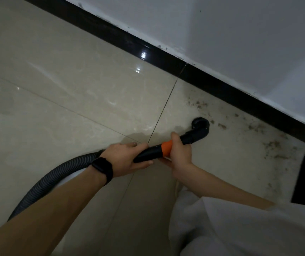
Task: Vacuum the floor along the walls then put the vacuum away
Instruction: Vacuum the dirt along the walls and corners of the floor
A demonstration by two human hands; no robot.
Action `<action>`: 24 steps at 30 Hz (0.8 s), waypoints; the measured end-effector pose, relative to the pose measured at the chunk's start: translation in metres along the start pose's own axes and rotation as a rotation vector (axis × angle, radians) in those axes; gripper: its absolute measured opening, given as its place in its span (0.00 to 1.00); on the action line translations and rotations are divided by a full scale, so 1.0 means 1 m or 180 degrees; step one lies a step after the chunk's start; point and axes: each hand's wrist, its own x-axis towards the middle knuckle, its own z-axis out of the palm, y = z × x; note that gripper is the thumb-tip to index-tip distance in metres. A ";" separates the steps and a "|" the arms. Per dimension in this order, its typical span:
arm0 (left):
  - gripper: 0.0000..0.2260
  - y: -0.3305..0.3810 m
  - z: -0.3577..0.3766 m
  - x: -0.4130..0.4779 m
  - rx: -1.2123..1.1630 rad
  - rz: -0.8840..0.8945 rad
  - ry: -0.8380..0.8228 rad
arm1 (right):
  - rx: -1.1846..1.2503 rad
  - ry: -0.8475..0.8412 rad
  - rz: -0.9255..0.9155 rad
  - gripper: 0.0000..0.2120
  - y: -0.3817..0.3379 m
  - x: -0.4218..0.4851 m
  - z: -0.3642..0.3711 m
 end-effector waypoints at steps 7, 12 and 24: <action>0.24 -0.039 -0.026 -0.029 -0.0121 -0.0517 0.0151 | -0.0135 -0.0628 0.0047 0.24 -0.011 -0.005 0.048; 0.24 -0.038 -0.021 -0.057 -0.0021 -0.0487 0.0144 | -0.0058 -0.0755 0.0179 0.15 -0.001 -0.017 0.039; 0.28 -0.057 0.006 -0.161 0.0039 -0.0520 0.0088 | -0.0794 -0.1147 0.0460 0.13 0.075 -0.064 0.044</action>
